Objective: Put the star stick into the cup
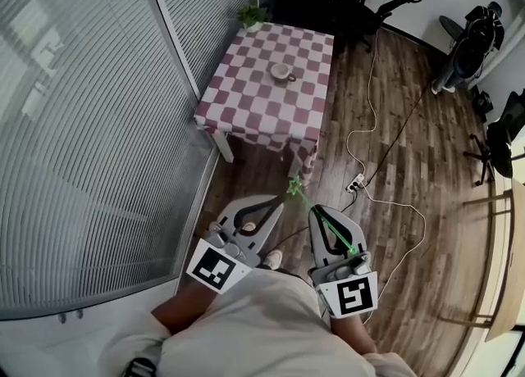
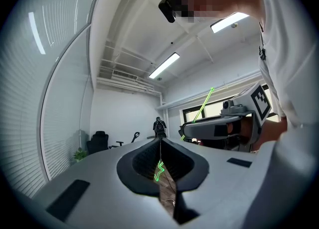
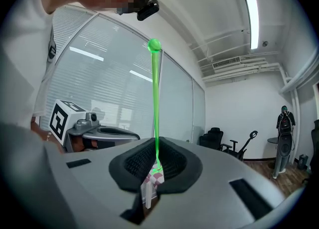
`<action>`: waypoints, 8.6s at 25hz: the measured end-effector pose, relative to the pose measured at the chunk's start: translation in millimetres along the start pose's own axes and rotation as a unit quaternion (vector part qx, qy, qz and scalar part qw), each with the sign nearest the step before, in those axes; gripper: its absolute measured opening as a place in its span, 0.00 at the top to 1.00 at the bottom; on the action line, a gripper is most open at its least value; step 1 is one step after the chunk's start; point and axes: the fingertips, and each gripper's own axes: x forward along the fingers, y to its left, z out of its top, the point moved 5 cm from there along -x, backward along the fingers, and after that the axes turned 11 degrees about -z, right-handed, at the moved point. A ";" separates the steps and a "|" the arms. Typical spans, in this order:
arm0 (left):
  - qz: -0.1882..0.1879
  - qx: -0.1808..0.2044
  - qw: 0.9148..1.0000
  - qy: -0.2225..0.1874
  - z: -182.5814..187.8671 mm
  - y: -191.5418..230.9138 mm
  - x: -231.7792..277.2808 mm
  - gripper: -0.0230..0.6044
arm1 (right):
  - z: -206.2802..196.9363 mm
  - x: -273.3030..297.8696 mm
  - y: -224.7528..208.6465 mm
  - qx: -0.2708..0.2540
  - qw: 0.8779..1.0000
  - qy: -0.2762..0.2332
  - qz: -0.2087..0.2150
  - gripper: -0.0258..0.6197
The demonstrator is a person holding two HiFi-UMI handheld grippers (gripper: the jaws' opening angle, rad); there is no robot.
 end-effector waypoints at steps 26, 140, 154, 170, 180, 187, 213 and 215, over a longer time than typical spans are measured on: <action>0.011 -0.012 1.000 -0.019 -19.1 81.2 20.4 0.91 | -10.3 86.1 -9.6 -0.012 1.000 -0.010 0.009 0.90; -0.021 -0.004 0.998 0.054 -100.3 524.2 307.6 0.91 | -74.2 561.4 -245.7 0.005 1.000 0.030 0.004 0.90; -0.040 0.000 0.997 0.068 -104.7 540.4 296.7 0.91 | -73.2 570.2 -231.9 0.018 0.999 0.033 -0.012 0.90; -0.040 -0.033 0.996 0.071 -137.0 566.2 283.2 0.91 | -104.4 588.9 -216.1 0.034 0.997 0.060 -0.021 0.90; -0.055 -0.049 0.992 0.100 -180.9 576.9 280.2 0.91 | -144.6 604.4 -207.4 0.026 0.996 0.080 -0.025 0.90; -0.060 -0.052 0.991 0.107 -203.2 577.9 277.7 0.91 | -167.0 611.2 -201.1 0.018 0.996 0.085 -0.022 0.90; -0.070 -0.097 0.985 0.124 -320.0 579.6 287.6 0.91 | -294.2 616.1 -202.0 0.041 0.992 0.109 -0.053 0.90; -0.066 -0.100 0.985 0.124 -323.5 582.3 288.7 0.91 | -299.2 617.0 -203.2 0.043 0.992 0.108 -0.056 0.90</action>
